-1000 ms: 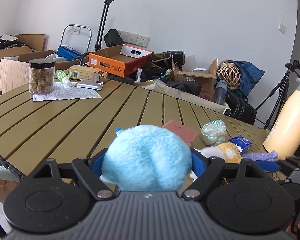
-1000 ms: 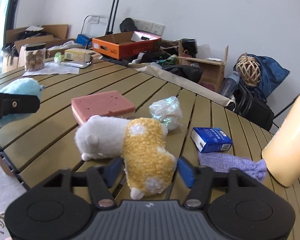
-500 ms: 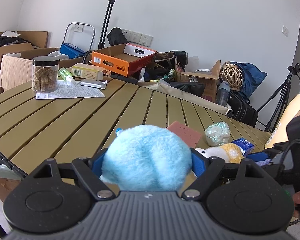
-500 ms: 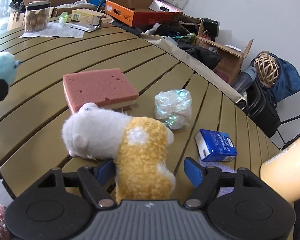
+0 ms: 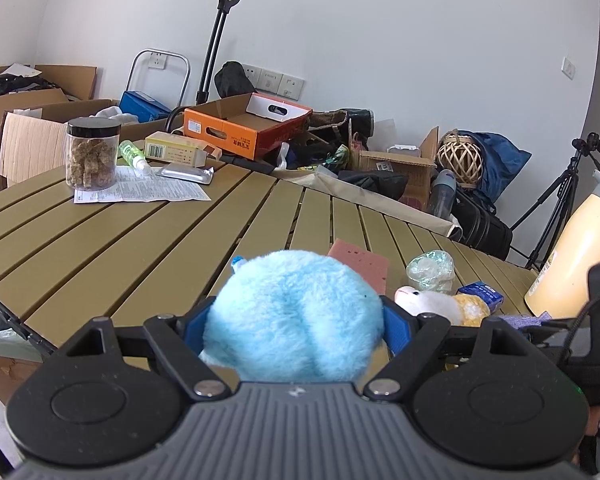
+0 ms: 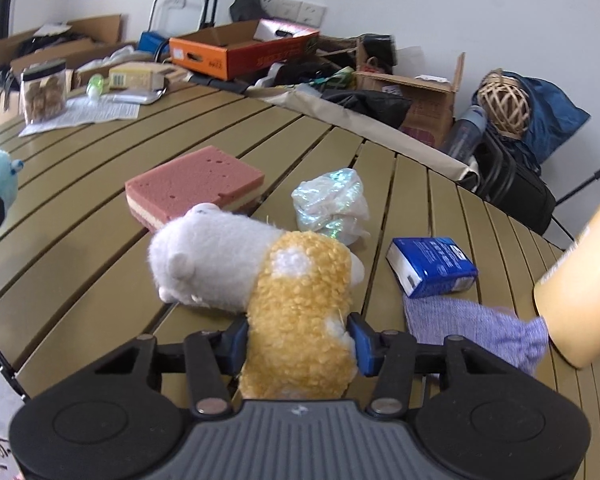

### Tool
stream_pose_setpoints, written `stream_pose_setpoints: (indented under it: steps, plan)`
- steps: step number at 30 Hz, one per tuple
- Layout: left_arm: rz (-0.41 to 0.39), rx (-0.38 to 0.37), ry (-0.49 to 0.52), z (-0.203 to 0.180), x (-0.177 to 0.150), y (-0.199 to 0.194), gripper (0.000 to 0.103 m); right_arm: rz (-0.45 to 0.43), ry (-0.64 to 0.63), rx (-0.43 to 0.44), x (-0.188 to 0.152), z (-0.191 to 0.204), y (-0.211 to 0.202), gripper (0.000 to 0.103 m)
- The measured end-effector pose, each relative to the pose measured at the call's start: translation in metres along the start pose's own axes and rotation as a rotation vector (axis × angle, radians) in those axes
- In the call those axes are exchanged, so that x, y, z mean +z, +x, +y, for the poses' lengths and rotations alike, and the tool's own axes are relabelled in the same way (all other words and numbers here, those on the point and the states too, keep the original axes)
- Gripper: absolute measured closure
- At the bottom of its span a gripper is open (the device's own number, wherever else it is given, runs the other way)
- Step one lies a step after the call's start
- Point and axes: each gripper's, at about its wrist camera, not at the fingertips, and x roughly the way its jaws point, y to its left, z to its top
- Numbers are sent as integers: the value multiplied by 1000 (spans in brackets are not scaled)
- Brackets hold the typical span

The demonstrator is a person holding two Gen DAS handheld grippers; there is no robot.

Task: Collect trash
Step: 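Close the right tool on the white-and-yellow plush dog and lift it, then carry both held plush toys off the table down to the black bin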

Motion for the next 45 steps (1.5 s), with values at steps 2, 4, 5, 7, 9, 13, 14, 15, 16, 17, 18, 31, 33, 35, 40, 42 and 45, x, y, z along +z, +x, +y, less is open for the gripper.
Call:
stream_pose_setpoints:
  steps: [2,4,5,7,9,13,14,15,16,17,18,31,33,35,40,42,45]
  plan:
    - [-7,1,6,0,-1,-3,20,-17,22,-4,-5,-2,-6,54]
    - [-14,5,9,-1,-1,-6,20,-36,42,-10,-12,-4,-14,54]
    - [-16,4,7,-1,-1,-7,20,-45,52,-12,-14,-5,-19,54]
    - [-23,-1,5,-2,-1,-12,20,-59,63,-13,-20,-7,-29,54]
    - [-32,1,11,-5,-1,-19,20,-71,67,-14,-26,-7,-41,54]
    - [-40,-5,9,-9,-6,-36,20,-98,68,-10,-36,-7,-66,54]
    - [-38,-6,11,-11,-8,-41,20,-107,72,-8,-39,-7,-74,54]
    - [-35,-9,14,-12,-10,-45,20,-116,76,-7,-42,-8,-81,54]
    - [-33,-13,17,-14,-12,-50,20,-126,79,-4,-45,-8,-89,54]
    - [-33,-17,22,-16,-15,-55,20,-135,83,-2,-48,-8,-96,54]
    - [-33,-20,27,-18,-17,-61,20,-142,85,1,-51,-7,-103,54]
    - [-17,-40,109,-36,-50,-125,20,-202,120,39,-114,-2,-173,54]
    - [-11,-43,121,-38,-56,-132,20,-206,129,50,-125,-1,-180,54]
    - [-2,-49,132,-39,-61,-138,20,-207,134,59,-137,1,-185,54]
    - [25,-59,155,-40,-78,-151,20,-195,137,84,-161,9,-191,54]
    - [36,-60,163,-38,-85,-155,20,-186,138,94,-171,12,-191,54]
    - [63,-64,179,-36,-98,-157,20,-165,137,108,-186,17,-190,54]
